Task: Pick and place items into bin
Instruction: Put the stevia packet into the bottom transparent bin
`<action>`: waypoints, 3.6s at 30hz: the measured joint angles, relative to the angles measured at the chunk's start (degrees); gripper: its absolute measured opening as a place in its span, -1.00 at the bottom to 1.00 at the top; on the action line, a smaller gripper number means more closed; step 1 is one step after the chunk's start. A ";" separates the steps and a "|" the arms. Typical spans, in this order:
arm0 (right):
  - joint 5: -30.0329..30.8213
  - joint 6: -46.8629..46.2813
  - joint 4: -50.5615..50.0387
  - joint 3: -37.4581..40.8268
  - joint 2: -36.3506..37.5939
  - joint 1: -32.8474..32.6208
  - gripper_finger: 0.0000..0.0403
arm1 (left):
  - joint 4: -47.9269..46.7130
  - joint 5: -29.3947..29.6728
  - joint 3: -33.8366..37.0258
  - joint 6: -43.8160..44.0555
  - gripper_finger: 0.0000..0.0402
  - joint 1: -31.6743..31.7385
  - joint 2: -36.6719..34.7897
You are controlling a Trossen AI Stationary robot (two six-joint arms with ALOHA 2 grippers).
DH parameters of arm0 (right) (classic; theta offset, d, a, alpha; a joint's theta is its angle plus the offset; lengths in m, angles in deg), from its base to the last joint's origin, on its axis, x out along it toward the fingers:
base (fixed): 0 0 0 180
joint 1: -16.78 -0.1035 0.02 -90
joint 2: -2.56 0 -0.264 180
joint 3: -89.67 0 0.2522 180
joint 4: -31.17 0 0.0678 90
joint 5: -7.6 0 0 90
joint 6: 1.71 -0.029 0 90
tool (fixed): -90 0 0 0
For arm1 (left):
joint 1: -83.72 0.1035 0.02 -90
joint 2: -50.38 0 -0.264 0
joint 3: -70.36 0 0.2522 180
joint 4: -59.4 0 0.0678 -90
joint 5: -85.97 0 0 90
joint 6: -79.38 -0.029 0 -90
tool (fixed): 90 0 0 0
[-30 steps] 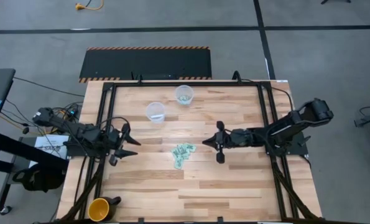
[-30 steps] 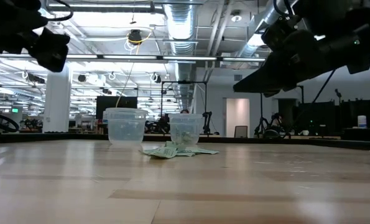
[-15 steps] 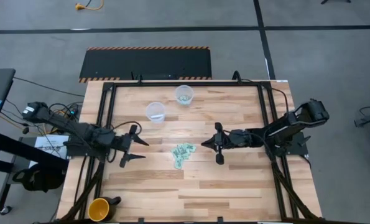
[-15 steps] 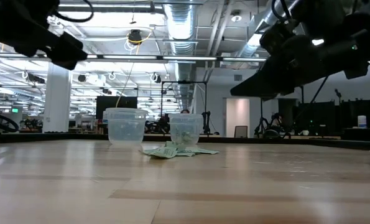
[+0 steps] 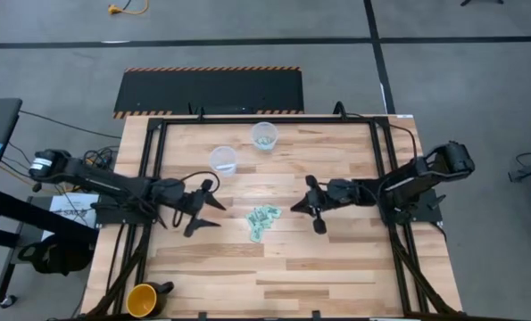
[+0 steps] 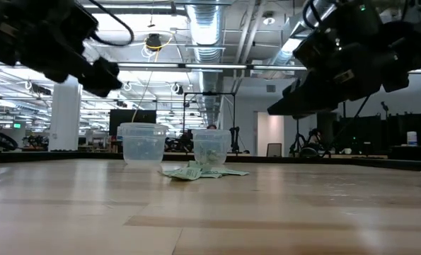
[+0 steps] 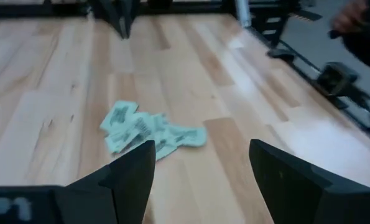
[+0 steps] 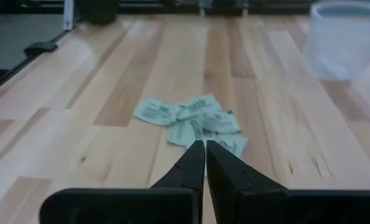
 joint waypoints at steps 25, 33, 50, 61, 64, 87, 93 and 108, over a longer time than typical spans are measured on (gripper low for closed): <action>-0.04 -3.17 -0.75 0.00 0.00 0.89 -0.95 | -4.46 0.06 -22.39 -10.38 0.24 2.38 33.88; -0.01 -4.12 -2.90 0.00 0.00 0.65 -0.95 | -5.91 3.54 -28.37 -13.71 0.24 2.41 41.82; 0.02 -4.03 -3.18 0.00 0.00 0.67 -0.95 | -7.63 6.23 -32.28 -14.76 0.24 4.49 46.71; 0.07 -4.03 -3.46 0.00 -0.07 0.67 -0.95 | -7.05 6.05 -32.26 -12.63 0.24 4.57 47.25; 0.13 -4.03 -3.61 0.00 -0.07 0.67 -0.95 | -7.29 5.86 -32.26 -11.95 0.24 4.59 47.27; 0.15 -4.01 -3.59 0.00 -0.11 0.67 -0.95 | -15.98 10.83 -36.19 -1.80 0.24 2.64 47.33; 0.15 -4.03 -3.59 0.00 -0.11 0.67 -0.95 | -22.93 10.58 -41.05 -2.10 0.24 2.62 47.33; 0.15 -3.46 -3.59 0.00 -0.11 0.67 -0.95 | -23.18 10.01 -41.95 -1.86 0.24 2.73 49.01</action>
